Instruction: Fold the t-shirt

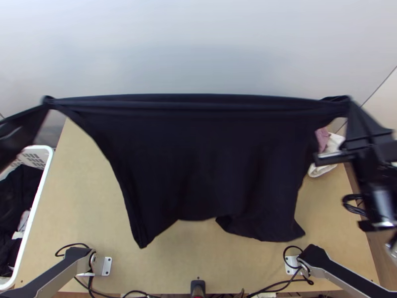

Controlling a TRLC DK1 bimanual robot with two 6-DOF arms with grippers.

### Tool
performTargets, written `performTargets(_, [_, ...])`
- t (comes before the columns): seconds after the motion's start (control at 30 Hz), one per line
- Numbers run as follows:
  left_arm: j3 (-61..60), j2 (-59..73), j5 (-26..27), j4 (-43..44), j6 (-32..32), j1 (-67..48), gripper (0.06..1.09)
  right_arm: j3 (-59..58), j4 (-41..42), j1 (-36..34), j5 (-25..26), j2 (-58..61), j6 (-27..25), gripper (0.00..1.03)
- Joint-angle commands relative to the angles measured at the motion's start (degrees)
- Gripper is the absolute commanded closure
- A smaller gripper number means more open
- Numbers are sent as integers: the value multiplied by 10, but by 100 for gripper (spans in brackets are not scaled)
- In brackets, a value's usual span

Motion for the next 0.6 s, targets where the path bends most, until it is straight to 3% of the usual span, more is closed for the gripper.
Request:
performTargets(0.0, [-170, 13, 9, 57, -21, -1, 105, -109, 32, 13, -8, 21, 54, 100])
performTargets(0.13, [-249, 50, -2, 99, -36, -1, 105, -189, 86, -8, -27, 48, 83, 100])
performTargets(0.33, [-298, 114, -58, 191, -37, -17, 105, -274, 194, -45, -45, 110, 90, 100])
performTargets(0.57, [-276, 240, -75, 271, -26, -17, 105, -219, 234, -153, -111, 273, 165, 100])
